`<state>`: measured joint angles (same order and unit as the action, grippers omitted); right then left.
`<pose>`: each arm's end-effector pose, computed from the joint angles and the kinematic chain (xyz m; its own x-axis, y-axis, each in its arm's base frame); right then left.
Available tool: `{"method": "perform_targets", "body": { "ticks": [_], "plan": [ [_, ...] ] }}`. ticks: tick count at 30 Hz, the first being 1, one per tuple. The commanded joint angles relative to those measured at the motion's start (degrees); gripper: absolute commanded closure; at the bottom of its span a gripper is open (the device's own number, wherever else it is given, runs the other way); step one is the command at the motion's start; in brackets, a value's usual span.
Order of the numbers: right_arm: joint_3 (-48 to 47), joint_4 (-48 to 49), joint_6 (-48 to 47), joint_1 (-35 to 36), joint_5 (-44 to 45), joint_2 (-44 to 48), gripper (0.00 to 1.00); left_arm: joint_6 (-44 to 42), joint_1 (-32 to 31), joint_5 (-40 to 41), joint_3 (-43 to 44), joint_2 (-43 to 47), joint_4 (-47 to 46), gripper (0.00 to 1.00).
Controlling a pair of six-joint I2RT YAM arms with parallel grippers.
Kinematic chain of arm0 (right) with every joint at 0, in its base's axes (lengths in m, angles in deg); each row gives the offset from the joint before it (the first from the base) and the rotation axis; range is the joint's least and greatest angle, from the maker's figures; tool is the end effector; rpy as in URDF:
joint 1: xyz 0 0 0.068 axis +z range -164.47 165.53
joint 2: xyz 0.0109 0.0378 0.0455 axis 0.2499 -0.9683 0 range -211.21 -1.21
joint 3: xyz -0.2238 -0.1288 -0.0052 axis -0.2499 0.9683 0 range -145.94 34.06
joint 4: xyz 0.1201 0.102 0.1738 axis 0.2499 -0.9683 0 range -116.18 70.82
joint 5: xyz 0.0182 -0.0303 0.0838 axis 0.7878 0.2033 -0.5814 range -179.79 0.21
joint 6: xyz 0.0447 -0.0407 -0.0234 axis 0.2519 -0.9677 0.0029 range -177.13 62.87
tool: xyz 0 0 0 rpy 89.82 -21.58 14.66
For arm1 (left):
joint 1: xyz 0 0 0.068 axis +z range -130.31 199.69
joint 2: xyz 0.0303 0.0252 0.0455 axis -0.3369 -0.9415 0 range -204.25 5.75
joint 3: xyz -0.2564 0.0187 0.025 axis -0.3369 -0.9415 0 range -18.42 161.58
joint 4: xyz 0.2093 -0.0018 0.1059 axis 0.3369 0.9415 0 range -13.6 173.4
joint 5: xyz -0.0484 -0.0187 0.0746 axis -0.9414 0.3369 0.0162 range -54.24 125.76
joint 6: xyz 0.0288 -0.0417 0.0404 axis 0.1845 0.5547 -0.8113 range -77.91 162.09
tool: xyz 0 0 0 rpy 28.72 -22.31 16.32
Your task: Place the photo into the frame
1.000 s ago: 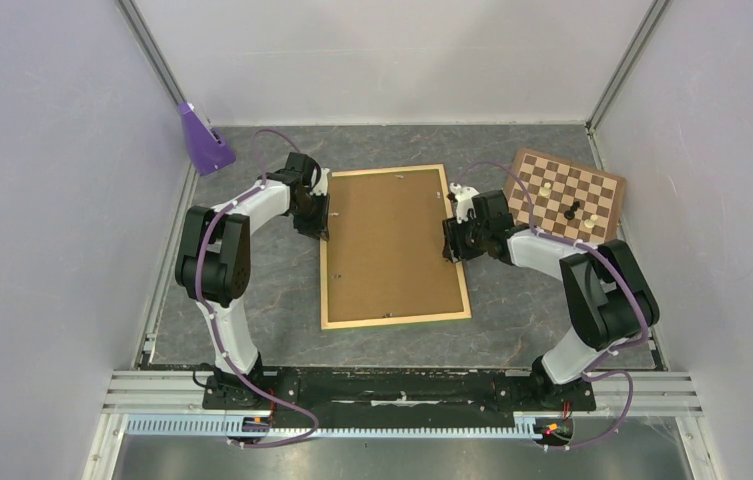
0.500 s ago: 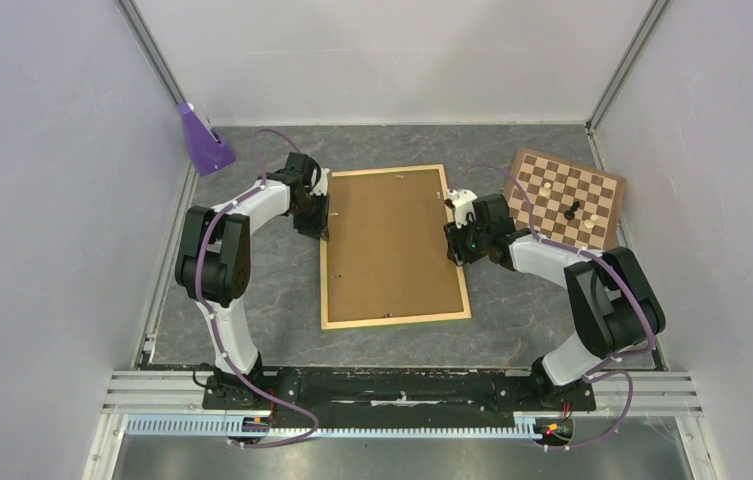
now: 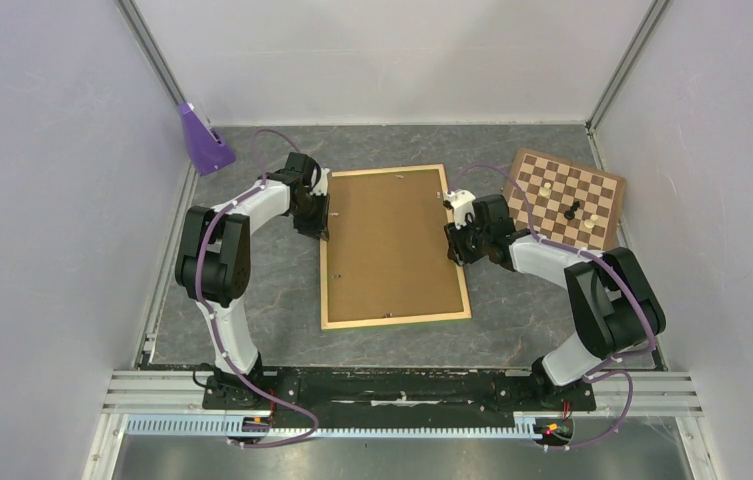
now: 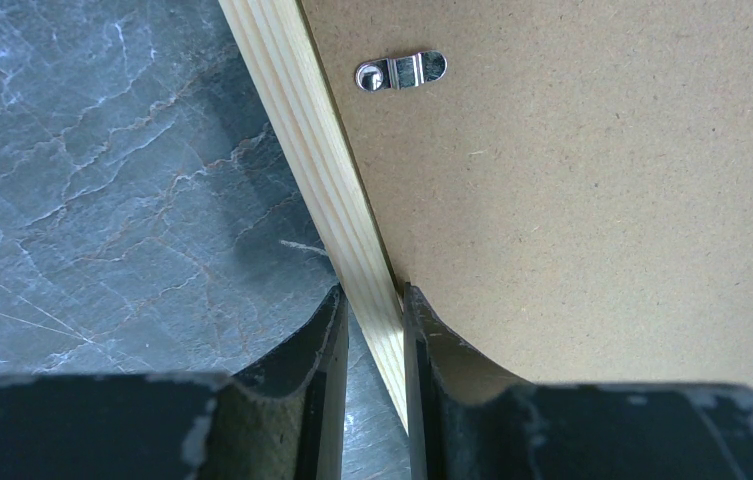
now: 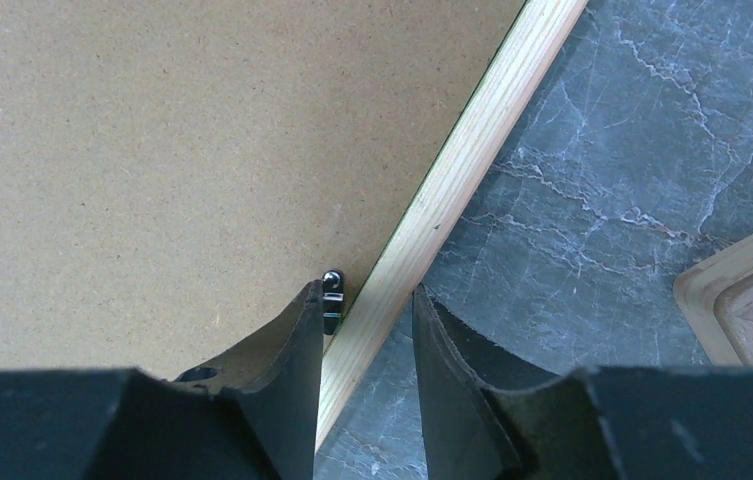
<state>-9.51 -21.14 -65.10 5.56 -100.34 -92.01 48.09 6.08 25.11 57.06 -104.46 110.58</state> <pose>0.2742 0.1098 0.1509 -0.6420 -0.3792 -0.6664 -0.5434 0.8382 0.0465 0.3500 -0.0943 0.1579 -0.9328 0.1201 -0.3398 0.1994 0.9573 -0.2092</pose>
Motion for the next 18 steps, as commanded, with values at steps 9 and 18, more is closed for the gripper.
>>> {"method": "perform_targets", "body": {
  "ticks": [9,18],
  "plan": [
    [4.09,-5.43,-7.65,0.96,7.04,-3.39,0.58,-4.33,0.69,1.73,1.42,2.99,0.59,0.98],
    [1.86,-7.63,-9.26,0.91,8.57,-2.36,0.51,-4.41,0.69,1.73,1.42,2.81,0.58,0.98]
  ]
}}
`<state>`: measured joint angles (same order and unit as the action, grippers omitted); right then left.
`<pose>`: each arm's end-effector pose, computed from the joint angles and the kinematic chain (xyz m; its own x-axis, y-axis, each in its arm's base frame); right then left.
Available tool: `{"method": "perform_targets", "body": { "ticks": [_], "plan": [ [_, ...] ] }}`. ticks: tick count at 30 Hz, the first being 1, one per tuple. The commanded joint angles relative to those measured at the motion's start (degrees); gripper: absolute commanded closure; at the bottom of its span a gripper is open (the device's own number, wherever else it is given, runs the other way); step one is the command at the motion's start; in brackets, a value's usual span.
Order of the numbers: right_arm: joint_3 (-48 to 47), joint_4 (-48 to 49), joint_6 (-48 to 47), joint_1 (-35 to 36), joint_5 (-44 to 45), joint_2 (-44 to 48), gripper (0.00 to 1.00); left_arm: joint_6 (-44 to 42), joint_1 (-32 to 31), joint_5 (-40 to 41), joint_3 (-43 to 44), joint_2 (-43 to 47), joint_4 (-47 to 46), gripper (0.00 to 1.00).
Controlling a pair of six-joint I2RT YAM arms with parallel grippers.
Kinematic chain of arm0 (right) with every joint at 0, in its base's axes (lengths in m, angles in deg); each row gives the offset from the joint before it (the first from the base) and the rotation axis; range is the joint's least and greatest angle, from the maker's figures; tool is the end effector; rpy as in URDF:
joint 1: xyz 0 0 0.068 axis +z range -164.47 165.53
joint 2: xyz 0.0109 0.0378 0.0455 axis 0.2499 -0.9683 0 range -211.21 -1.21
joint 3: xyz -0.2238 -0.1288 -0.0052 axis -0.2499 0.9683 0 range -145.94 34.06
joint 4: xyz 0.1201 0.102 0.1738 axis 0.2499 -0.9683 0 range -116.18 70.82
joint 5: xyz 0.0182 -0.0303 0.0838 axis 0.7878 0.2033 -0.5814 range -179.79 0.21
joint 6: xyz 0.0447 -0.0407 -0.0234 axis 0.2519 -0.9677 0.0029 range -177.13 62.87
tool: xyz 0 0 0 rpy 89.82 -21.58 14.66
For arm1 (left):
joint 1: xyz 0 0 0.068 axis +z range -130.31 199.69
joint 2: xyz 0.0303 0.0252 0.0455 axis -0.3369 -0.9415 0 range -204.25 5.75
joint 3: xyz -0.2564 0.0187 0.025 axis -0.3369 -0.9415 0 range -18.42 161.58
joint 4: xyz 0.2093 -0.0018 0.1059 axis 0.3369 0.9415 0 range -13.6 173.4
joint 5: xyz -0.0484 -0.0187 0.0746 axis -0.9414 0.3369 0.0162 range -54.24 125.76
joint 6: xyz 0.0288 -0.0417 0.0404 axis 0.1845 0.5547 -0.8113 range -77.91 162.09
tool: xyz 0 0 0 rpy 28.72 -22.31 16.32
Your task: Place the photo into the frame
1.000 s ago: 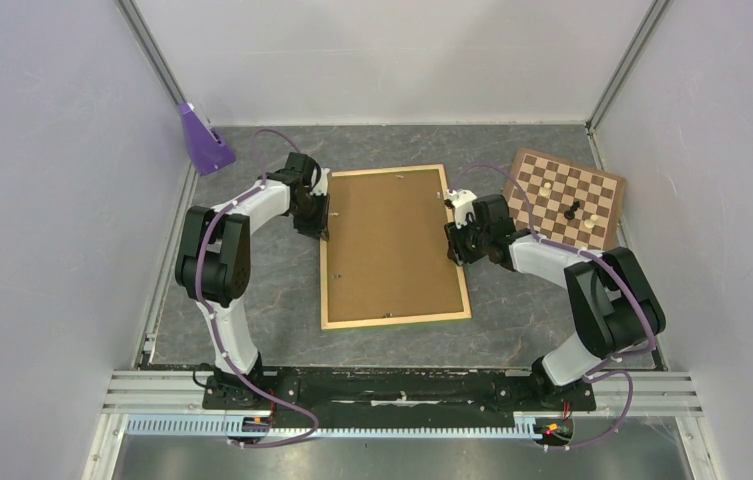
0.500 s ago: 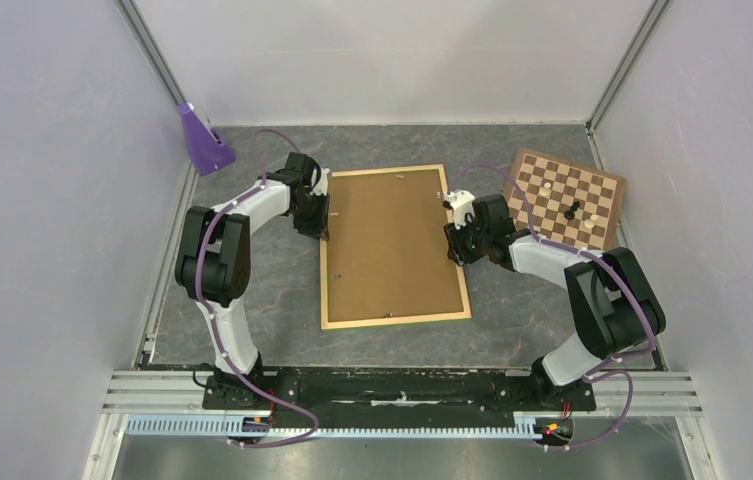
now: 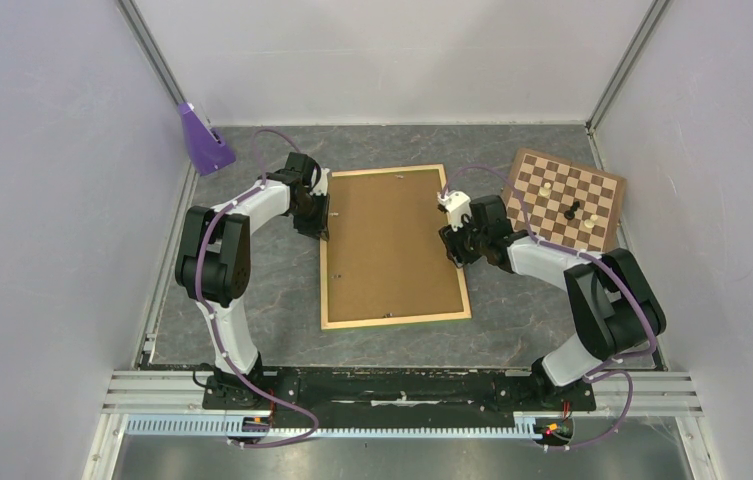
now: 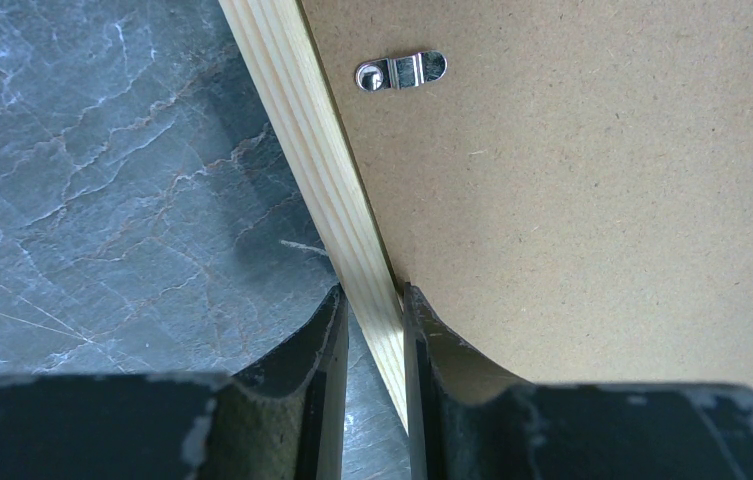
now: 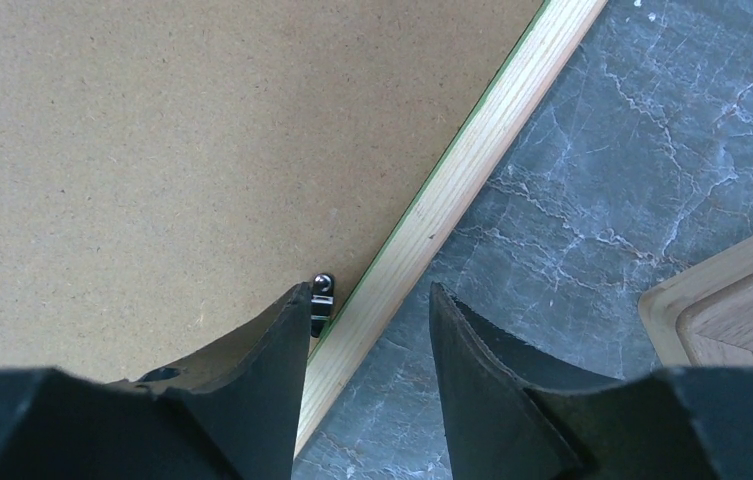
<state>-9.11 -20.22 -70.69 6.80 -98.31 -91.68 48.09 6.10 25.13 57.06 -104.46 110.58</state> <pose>0.2724 0.1141 0.1516 -0.5712 -0.4712 -0.6721 -0.6012 0.7976 -0.0483 0.3500 -0.0941 0.1579 -0.9328 0.1198 -0.3398 0.1990 0.9575 -0.2089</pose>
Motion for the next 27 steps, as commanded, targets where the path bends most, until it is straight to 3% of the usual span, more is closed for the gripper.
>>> {"method": "perform_targets", "body": {
  "ticks": [1,10,27],
  "plan": [
    [1.12,-8.61,-3.07,-0.64,5.68,-2.55,0.50,-4.42,0.66,1.73,1.34,2.81,0.63,0.98],
    [-1.85,-9.04,5.55,-4.26,-3.69,-3.82,0.51,-4.44,0.75,1.67,1.24,3.12,0.59,0.98],
    [-3.49,-9.09,9.55,-8.92,-11.06,-2.42,0.49,-4.42,0.75,1.52,1.33,3.07,0.62,0.98]
  ]
}}
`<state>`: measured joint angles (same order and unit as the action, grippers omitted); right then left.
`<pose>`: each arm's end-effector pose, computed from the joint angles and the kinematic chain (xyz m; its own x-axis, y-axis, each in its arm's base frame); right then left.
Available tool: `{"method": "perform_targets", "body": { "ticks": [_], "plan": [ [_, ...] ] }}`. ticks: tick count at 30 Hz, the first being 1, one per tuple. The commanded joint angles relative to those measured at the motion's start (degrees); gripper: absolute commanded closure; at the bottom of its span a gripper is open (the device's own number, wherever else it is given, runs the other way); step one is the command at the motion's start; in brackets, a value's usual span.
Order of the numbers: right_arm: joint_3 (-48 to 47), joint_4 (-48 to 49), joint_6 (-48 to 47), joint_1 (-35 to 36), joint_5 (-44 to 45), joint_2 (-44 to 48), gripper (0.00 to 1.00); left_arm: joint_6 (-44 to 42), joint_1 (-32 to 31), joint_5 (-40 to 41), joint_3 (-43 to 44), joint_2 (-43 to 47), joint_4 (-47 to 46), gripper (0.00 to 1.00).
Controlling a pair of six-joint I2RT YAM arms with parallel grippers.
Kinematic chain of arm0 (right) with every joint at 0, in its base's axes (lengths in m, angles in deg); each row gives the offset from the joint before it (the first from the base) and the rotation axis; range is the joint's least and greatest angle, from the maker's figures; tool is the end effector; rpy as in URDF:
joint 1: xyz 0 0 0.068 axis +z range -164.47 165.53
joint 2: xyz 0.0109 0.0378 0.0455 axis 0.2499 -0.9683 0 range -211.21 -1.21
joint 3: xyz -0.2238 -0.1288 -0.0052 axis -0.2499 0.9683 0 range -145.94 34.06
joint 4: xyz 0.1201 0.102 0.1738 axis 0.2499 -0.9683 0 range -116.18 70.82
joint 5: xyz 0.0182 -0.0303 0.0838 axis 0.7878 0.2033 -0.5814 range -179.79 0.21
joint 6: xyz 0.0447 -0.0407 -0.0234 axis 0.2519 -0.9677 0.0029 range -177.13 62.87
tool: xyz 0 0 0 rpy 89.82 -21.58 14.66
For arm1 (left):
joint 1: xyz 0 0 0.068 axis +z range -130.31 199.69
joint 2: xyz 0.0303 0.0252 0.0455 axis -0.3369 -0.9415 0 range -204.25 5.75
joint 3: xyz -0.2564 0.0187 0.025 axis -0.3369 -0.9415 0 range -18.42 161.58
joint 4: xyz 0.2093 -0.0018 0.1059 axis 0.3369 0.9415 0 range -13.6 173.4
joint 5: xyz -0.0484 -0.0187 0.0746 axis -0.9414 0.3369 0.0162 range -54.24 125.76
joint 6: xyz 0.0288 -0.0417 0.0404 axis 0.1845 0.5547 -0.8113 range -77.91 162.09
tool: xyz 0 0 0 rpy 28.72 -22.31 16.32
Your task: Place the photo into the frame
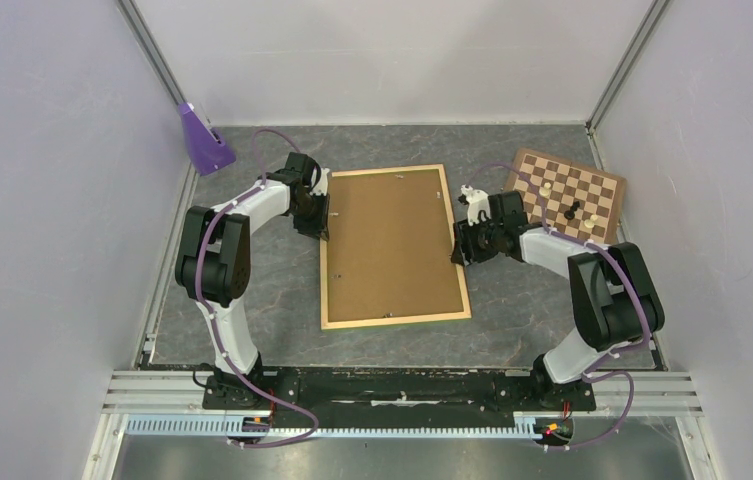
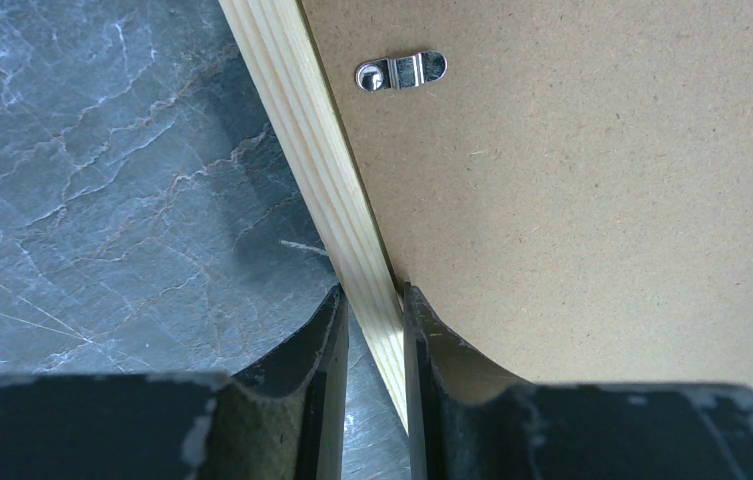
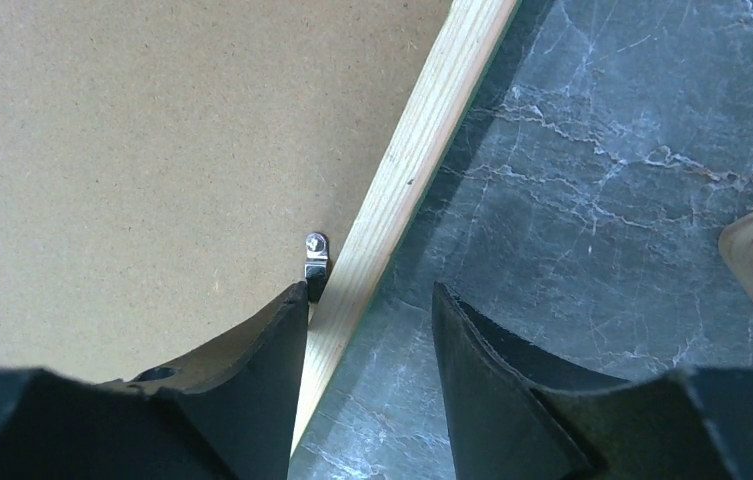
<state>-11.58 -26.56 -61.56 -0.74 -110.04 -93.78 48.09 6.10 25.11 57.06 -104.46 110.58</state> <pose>0.2810 0.0867 0.1467 -0.7543 -0.2590 -0.6033 -0.4785 0.8460 0.2351 0.3500 -0.0941 0.1579 -0.9328 0.1198 -0.3398 0.1991 0.9574 -0.2092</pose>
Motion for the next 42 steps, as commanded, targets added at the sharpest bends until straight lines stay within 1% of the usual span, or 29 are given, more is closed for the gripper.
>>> {"method": "perform_targets", "body": {
  "ticks": [1,10,15,23,35,42],
  "plan": [
    [-1.02,-2.57,0.59,-1.49,0.54,-0.27,0.49,-4.42,0.75,1.54,1.33,3.07,0.63,0.98],
    [-1.72,-1.04,3.08,-2.59,-1.50,-2.06,0.50,-4.42,0.75,1.58,1.25,3.10,0.57,0.98],
    [-2.15,-0.36,3.42,-2.66,-0.66,-2.47,0.51,-4.45,0.75,1.59,1.25,3.07,0.63,0.98],
    [-1.45,-0.94,0.16,-2.34,3.67,-2.08,0.53,-4.41,0.75,1.59,1.34,3.08,0.63,0.98],
    [-0.15,-0.76,-4.30,1.18,11.17,-2.12,0.54,-4.42,0.84,1.69,1.43,3.16,0.72,0.98],
    [-0.23,-0.83,-7.00,1.81,15.43,-1.45,0.59,-4.41,0.84,1.60,1.42,2.90,0.72,0.98]
  ]
}}
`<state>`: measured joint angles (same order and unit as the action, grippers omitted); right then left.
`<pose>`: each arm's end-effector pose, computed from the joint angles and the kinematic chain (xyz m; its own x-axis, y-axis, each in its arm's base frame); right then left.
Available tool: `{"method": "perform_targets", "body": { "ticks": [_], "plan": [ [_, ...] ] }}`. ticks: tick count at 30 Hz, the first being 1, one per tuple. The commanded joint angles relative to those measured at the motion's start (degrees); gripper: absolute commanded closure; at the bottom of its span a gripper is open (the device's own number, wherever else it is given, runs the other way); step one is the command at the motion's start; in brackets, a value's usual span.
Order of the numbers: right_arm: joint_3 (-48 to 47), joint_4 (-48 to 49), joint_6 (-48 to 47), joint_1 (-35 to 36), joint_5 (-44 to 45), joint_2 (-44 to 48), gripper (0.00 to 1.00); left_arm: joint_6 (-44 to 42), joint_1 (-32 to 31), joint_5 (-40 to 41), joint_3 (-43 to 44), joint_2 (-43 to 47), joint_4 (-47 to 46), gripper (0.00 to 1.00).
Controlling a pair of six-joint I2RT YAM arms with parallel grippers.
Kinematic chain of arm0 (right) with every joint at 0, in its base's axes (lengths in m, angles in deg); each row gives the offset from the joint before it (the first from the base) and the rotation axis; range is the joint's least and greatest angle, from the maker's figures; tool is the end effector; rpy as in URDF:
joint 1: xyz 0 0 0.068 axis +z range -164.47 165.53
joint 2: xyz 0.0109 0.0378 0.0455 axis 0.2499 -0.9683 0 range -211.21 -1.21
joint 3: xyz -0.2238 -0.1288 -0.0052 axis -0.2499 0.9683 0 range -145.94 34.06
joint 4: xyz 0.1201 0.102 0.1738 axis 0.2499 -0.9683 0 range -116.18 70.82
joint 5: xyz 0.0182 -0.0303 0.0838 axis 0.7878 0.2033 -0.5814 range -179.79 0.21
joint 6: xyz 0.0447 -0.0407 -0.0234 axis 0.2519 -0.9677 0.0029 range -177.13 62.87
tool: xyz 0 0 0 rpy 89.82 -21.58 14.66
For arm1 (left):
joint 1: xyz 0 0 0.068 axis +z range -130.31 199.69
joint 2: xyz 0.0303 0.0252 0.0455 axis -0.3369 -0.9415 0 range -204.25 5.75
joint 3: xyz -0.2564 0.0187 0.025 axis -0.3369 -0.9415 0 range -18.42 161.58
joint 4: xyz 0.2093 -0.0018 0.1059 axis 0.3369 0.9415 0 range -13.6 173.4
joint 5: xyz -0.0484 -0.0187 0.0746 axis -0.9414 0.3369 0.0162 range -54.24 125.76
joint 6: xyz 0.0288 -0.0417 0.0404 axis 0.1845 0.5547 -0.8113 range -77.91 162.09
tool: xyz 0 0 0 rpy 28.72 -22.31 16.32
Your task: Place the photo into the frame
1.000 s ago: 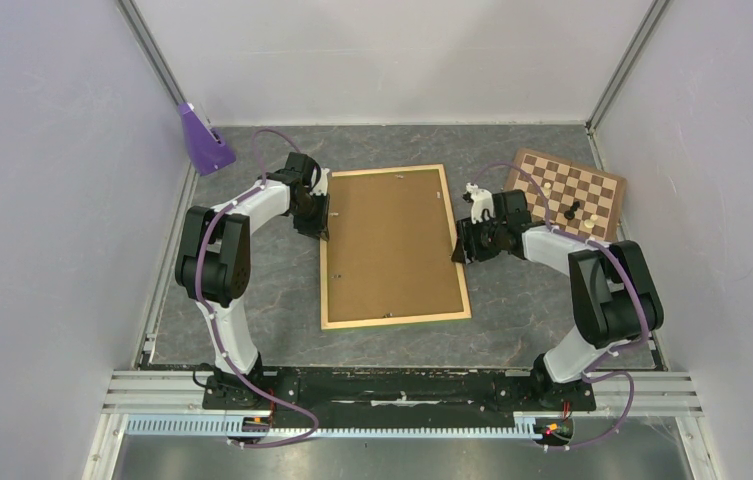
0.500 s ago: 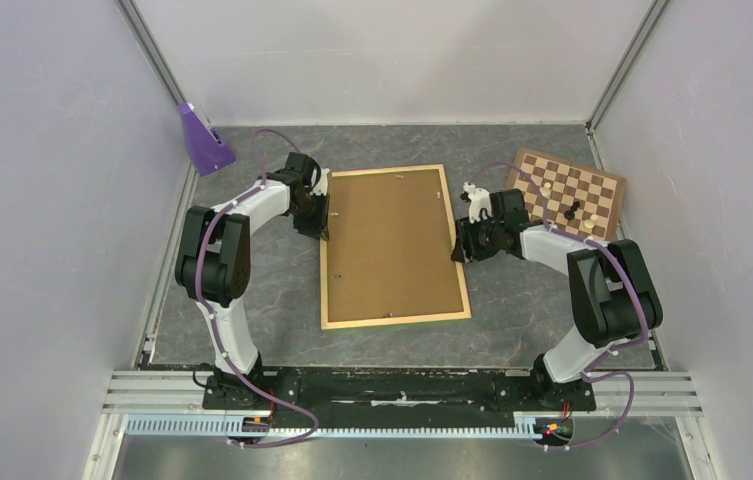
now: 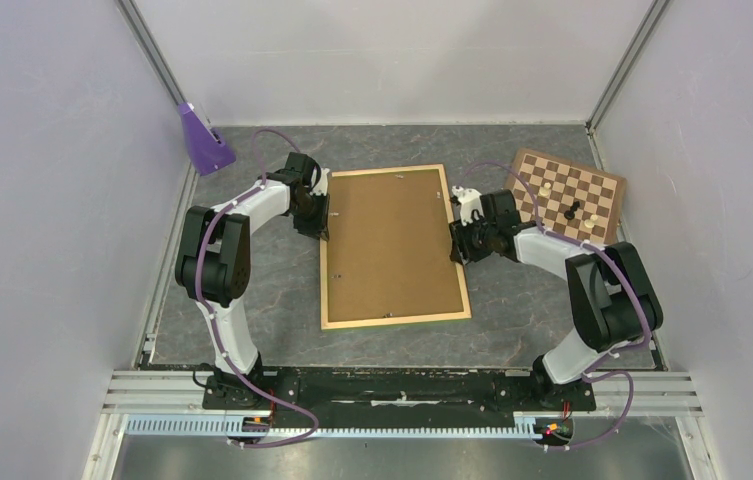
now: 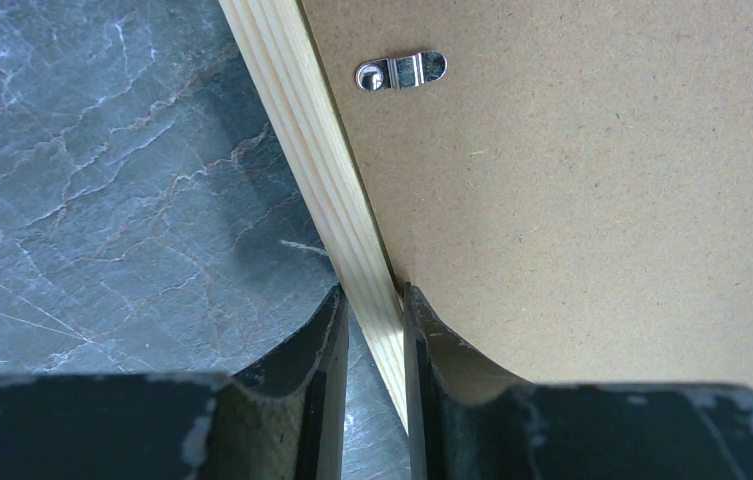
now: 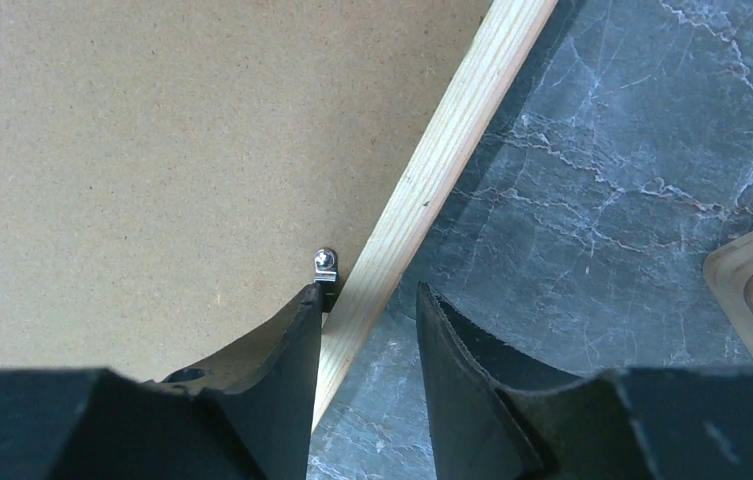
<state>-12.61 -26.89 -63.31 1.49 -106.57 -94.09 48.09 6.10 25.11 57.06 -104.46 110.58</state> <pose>0.2821 0.0958 0.1487 -0.7266 -0.3151 -0.6105 -0.5079 0.8448 0.1685 0.3500 -0.0941 0.1579 -0.9328 0.1198 -0.3398 0.1991 0.9574 -0.2092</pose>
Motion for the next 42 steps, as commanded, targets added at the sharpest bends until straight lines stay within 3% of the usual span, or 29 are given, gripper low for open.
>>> {"method": "perform_targets", "body": {
  "ticks": [1,10,27,34,35,40,42],
  "plan": [
    [0.71,-0.48,-5.67,-0.33,12.56,-1.02,0.60,-4.41,0.84,1.55,1.42,2.97,0.72,0.98],
    [0.19,-0.54,-10.43,1.89,15.55,-0.14,0.68,-4.45,0.84,1.86,1.47,2.99,0.70,0.98],
    [-0.35,-2.36,-15.81,3.98,10.34,-1.42,0.90,-4.51,0.84,1.69,2.03,2.41,0.71,0.98],
    [-0.10,-2.57,-17.64,4.51,8.77,-1.22,0.91,-4.59,0.84,1.27,2.12,1.96,0.76,0.98],
    [0.00,-2.29,-17.22,4.52,8.46,-1.03,0.90,-4.59,0.84,1.16,2.12,1.87,0.65,0.98],
    [-1.62,-2.05,-9.65,3.57,5.16,-0.20,0.56,-4.55,0.84,1.03,1.95,1.84,0.71,0.98],
    [-2.80,-2.00,-5.78,3.18,4.49,-0.08,0.50,-4.60,0.84,0.99,1.73,2.01,0.72,0.98]
  ]
}}
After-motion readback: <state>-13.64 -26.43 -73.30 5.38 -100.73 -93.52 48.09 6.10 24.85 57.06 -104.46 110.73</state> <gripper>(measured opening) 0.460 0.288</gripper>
